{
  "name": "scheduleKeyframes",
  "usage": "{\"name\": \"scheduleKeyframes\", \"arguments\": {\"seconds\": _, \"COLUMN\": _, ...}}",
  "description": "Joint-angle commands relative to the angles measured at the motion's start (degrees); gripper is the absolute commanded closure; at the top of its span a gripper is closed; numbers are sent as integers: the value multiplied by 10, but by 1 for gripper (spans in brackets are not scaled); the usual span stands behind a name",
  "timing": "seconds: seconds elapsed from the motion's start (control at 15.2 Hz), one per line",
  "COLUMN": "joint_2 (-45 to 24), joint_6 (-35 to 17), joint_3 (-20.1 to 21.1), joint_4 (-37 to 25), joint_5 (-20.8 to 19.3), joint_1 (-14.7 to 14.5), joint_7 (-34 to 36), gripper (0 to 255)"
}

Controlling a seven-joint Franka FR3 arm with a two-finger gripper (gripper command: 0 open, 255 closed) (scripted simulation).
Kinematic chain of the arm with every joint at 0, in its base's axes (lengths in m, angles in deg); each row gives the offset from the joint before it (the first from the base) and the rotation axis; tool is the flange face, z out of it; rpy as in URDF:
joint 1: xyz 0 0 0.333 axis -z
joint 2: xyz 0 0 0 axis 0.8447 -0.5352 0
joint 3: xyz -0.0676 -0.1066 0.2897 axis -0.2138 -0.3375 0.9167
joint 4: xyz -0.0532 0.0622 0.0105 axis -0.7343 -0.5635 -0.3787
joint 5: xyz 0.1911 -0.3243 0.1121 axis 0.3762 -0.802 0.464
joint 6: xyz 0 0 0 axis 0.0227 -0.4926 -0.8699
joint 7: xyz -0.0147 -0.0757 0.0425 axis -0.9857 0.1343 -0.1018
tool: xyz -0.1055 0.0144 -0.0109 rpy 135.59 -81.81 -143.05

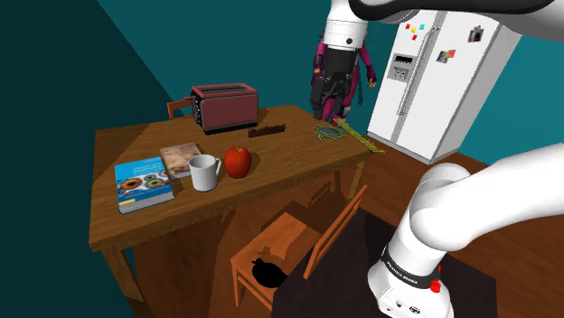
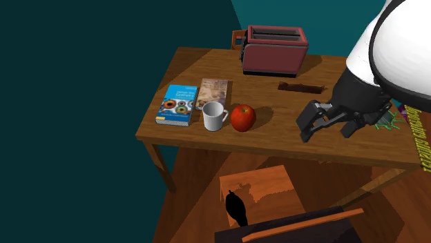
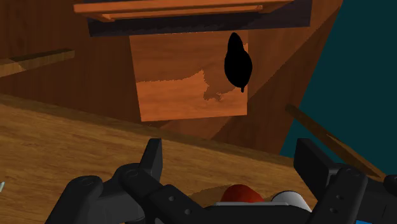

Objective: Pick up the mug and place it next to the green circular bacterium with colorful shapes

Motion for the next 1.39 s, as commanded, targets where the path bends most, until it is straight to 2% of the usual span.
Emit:
{"name": "scheduleKeyframes", "arguments": {"seconds": 0.0, "joint_2": 0, "joint_6": 0, "joint_3": 0, "joint_4": 0, "joint_5": 0, "joint_1": 0, "joint_7": 0, "gripper": 0}}
{"name": "scheduleKeyframes", "arguments": {"seconds": 0.66, "joint_2": -175, "joint_6": -127, "joint_3": 77, "joint_4": -44, "joint_5": 25, "joint_1": -15, "joint_7": 105, "gripper": 0}}
{"name": "scheduleKeyframes", "arguments": {"seconds": 1.32, "joint_2": -387, "joint_6": -205, "joint_3": 135, "joint_4": -167, "joint_5": -3, "joint_1": -25, "joint_7": 214, "gripper": 0}}
